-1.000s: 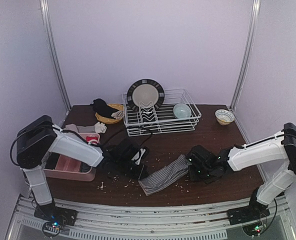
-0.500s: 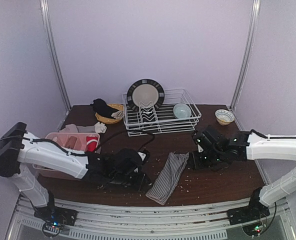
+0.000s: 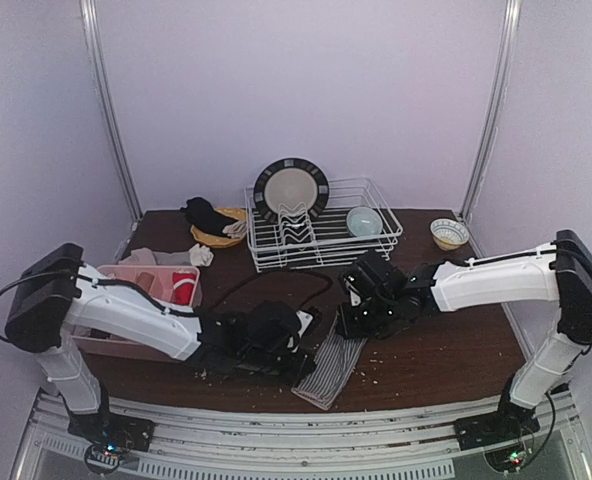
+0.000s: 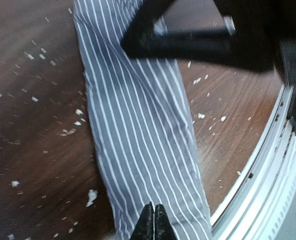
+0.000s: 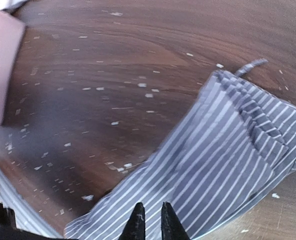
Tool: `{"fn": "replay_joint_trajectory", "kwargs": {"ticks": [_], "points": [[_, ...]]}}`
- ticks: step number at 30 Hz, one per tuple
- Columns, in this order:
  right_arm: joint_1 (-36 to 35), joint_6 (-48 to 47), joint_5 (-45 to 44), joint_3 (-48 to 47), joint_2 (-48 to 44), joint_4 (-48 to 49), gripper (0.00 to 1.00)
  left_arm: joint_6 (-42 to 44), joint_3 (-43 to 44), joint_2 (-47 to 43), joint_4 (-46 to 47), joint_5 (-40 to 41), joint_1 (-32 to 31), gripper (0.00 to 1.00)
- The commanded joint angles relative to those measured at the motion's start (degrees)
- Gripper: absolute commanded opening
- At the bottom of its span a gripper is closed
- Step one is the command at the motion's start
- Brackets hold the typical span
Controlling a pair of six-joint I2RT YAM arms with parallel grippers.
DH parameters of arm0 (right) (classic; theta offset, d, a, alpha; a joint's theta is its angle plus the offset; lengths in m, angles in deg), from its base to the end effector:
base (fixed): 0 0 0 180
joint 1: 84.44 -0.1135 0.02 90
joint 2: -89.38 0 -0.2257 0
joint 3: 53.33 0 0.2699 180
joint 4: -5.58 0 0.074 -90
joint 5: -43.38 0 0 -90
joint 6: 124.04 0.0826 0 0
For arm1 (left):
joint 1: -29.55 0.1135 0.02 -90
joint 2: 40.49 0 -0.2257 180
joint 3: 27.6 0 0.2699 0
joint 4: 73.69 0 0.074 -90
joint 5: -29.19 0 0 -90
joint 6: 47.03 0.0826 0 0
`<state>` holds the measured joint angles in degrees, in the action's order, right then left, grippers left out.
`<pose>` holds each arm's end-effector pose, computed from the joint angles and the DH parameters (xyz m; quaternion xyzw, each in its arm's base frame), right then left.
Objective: Roll the underwear
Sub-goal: Smooth out the underwear at the center of the board.
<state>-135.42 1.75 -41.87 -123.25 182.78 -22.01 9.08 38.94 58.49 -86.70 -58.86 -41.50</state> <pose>0.2334 0.2989 0.1097 -0.1382 0.9319 0.2571 0.2151 0.1302 -0.3706 0.0801 0.2887 0.8791 -0.2910 0.2434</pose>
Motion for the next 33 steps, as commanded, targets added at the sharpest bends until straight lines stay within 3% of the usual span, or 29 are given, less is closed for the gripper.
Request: {"fn": "replay_joint_trajectory", "kwargs": {"ticks": [1, 10, 12, 14, 18, 22, 24, 29, 33], "points": [[3.52, 1.50, -0.77, 2.05, 3.21, 0.22, 0.12, 0.40, 1.42, 5.64, 5.77, -5.12, -1.53, 0.01], [7.27, -0.24, -3.64, 8.41, 5.23, 1.69, 0.11, -0.21, 2.76, 8.49, 4.50, -3.68, -4.30, 0.01], [7.23, -0.83, -3.36, 8.95, 2.56, 1.56, 0.12, 0.03, 2.91, 7.54, 3.92, -2.81, -4.66, 0.05], [6.57, -1.91, -3.74, 9.31, -1.66, 0.75, 0.17, 0.09, 2.68, 5.56, 2.70, -1.51, -4.84, 0.18], [2.17, -7.52, -7.60, 7.77, -12.07, -4.17, 0.42, 0.53, 1.13, -2.54, -1.50, 2.49, -5.12, 0.57], [-7.00, -13.40, -15.00, 6.87, -19.05, -8.45, 0.49, -0.78, -3.24, -13.41, -6.01, 8.91, -6.12, 0.79], [-12.62, -16.14, -21.47, 7.75, -20.00, -8.26, 0.47, -2.94, -6.48, -18.99, -9.22, 12.58, -6.35, 0.81], [-22.14, -20.31, -20.02, 4.80, -14.29, -13.12, 0.52, -9.19, -14.65, -31.76, -14.82, 18.82, -6.54, 0.80], [-27.47, -21.99, -20.20, 3.28, -9.50, -9.95, 0.69, -10.52, -17.28, -38.32, -18.63, 21.66, -6.56, 0.79]]}}
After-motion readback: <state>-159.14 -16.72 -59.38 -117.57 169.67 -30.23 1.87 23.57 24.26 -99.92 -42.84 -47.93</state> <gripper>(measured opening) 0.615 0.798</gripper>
